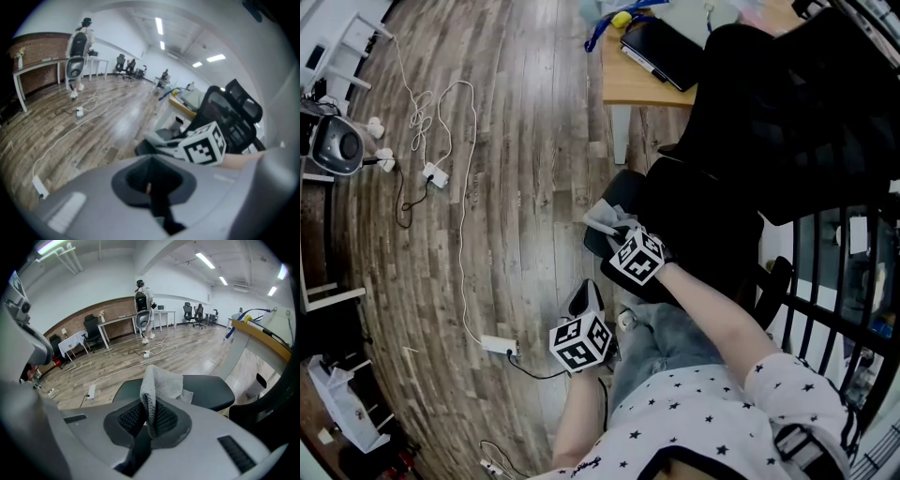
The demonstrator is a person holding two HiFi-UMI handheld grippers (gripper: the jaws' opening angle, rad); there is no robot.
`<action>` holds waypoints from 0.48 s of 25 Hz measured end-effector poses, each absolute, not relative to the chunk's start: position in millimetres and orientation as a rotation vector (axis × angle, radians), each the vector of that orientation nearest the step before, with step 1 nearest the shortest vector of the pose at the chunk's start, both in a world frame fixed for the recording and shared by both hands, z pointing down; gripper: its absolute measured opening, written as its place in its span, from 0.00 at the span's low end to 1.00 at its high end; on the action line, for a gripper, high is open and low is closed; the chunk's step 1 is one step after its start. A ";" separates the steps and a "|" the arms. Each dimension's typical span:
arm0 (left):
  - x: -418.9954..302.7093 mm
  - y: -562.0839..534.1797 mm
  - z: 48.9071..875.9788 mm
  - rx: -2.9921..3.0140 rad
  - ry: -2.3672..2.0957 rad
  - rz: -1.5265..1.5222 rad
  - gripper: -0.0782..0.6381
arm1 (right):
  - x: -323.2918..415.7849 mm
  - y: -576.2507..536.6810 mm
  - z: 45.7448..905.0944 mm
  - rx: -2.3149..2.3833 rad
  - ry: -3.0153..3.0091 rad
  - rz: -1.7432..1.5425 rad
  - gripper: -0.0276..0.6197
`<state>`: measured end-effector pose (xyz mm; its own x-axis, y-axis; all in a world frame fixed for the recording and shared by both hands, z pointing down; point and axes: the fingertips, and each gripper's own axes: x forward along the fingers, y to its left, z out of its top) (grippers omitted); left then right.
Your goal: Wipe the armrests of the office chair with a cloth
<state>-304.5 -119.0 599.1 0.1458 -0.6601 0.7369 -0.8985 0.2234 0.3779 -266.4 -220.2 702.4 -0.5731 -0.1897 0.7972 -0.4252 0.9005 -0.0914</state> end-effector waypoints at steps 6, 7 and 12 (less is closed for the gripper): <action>-303.0 -117.3 598.8 1.507 -1.581 0.320 0.12 | -272.9 -206.9 701.6 0.407 -2.196 0.345 0.08; -302.7 -116.7 598.6 1.508 -1.581 0.319 0.12 | -274.2 -204.6 701.7 0.399 -2.197 0.342 0.08; -303.2 -111.6 597.5 1.506 -1.580 0.319 0.12 | -279.9 -193.0 701.0 0.374 -2.201 0.344 0.08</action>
